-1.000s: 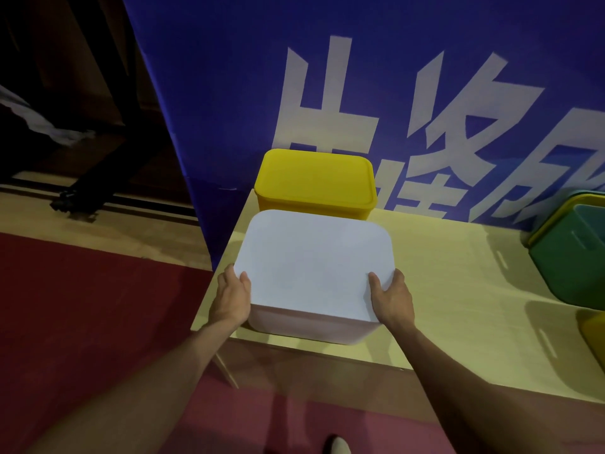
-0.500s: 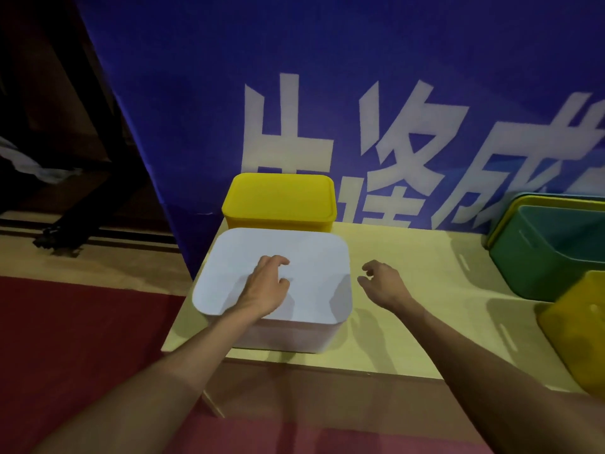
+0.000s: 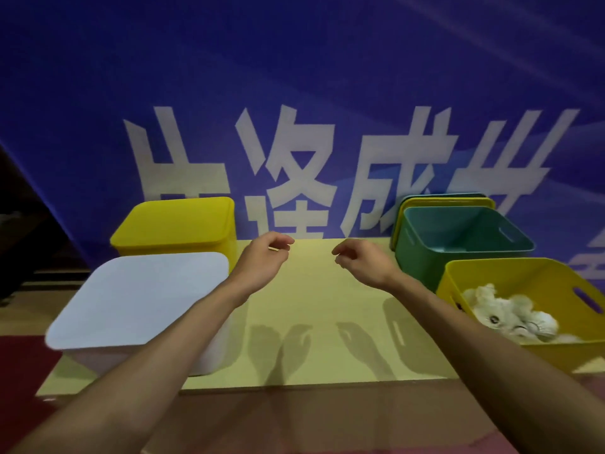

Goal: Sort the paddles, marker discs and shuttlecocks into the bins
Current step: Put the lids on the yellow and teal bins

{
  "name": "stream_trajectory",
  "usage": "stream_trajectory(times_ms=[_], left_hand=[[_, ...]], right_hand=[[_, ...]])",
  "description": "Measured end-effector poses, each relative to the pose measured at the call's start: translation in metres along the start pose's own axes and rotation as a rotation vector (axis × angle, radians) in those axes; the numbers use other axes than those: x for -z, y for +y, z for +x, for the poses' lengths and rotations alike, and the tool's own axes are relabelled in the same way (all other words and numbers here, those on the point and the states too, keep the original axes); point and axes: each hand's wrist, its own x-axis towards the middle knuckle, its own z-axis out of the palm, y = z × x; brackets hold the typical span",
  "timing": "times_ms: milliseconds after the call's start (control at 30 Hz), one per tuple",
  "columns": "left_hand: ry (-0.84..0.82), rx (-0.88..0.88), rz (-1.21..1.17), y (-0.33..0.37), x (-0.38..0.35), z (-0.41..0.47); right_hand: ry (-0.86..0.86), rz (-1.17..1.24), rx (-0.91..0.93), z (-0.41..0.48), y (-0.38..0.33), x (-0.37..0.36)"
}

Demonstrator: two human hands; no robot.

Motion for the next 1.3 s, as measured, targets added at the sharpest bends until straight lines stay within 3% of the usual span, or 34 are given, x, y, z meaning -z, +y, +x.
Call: stream_trajectory(times_ms=[467, 933, 1300], left_hand=[[-0.217, -0.022, -0.107, 0.061, -0.143, 0.086], [-0.262, -0.036, -0.212, 0.112, -0.205, 0.189], [-0.248, -0.063, -0.149, 0.182, -0.318, 0.259]], right_hand=[[0.065, -0.101, -0.112, 0.026, 0.131, 0.105], [-0.016, -0.369, -0.211, 0.105, 0.201, 0.190], [-0.010, -0.292, -0.247, 0.154, 0.317, 0.265]])
